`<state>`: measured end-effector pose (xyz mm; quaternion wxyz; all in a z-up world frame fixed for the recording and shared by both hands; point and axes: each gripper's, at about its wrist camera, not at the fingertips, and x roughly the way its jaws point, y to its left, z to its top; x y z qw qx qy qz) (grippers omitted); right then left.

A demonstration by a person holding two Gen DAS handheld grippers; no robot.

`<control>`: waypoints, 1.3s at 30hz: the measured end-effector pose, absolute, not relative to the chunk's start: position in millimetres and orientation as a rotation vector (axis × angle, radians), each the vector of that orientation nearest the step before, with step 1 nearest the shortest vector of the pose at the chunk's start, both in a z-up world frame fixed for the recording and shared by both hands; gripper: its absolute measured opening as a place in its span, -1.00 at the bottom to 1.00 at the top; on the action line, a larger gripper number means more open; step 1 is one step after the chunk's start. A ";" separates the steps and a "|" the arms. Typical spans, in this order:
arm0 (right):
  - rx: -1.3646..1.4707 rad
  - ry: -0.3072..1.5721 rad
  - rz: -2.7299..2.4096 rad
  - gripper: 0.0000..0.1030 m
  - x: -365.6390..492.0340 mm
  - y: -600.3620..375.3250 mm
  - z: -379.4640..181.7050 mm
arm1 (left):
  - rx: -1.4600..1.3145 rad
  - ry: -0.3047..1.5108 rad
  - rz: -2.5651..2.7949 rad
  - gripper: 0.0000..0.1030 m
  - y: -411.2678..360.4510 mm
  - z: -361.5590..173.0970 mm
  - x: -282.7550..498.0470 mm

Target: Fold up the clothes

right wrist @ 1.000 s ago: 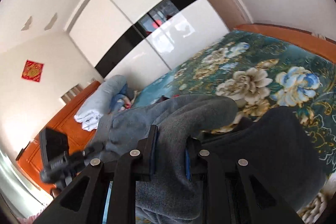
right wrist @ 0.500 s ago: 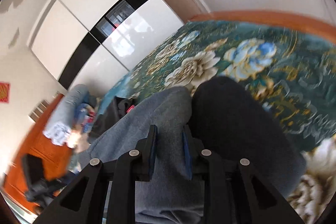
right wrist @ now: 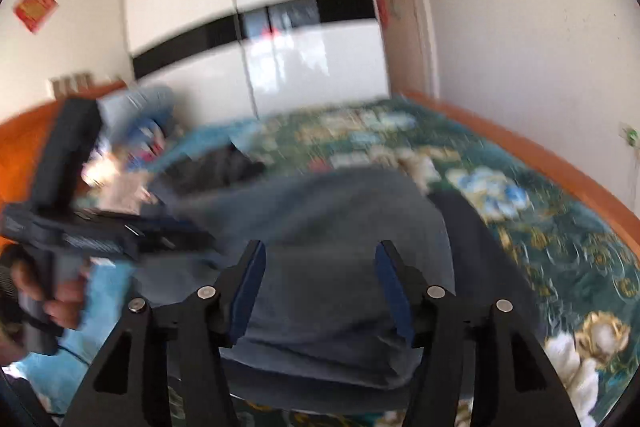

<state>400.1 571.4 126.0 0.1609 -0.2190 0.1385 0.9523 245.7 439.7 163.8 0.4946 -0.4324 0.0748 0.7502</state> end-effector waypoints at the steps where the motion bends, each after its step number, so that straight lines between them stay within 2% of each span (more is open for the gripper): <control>1: -0.671 0.431 2.709 0.14 394.9 575.6 115.0 | -1.058 0.175 1.817 0.06 437.8 165.4 243.3; 3: -0.761 0.503 2.685 0.15 384.6 583.8 92.9 | -1.068 0.178 1.816 0.06 433.9 173.3 241.6; 7: -0.624 0.663 2.652 0.15 404.7 588.1 101.1 | -1.017 0.161 1.838 0.07 414.2 179.0 250.5; 10: -0.458 0.679 2.656 0.15 440.1 558.7 120.5 | -0.893 0.179 1.915 0.12 385.3 169.9 268.8; 11: -0.423 0.679 2.682 0.18 447.5 547.5 121.9 | -0.848 0.198 1.962 0.12 376.6 164.0 277.3; 13: -0.374 0.668 2.713 0.44 463.1 523.9 115.0 | -0.768 0.224 2.041 0.12 361.5 151.1 294.8; 16: -0.414 0.597 2.622 0.48 465.5 504.4 91.7 | -0.726 0.217 2.103 0.12 347.8 132.5 313.7; 18: -0.469 0.541 2.564 0.48 459.3 492.6 80.8 | -0.742 0.199 2.129 0.21 343.9 122.9 318.4; 20: -0.512 0.494 2.564 0.50 451.1 477.3 72.9 | -0.790 0.193 2.140 0.44 343.3 114.9 317.4; 21: -0.522 0.475 2.569 0.58 448.8 470.2 70.3 | -0.805 0.189 2.147 0.46 341.8 112.2 317.0; 24: -0.553 0.443 2.568 0.91 443.1 455.4 64.8 | -0.823 0.194 2.175 0.73 334.3 107.3 317.7; 26: -0.576 0.428 2.562 0.93 439.7 447.7 61.9 | -0.812 0.193 2.191 1.00 327.5 104.9 319.6; 39: -0.631 0.414 2.479 1.00 439.2 432.9 49.3 | -0.746 0.250 2.244 1.00 310.8 88.9 337.5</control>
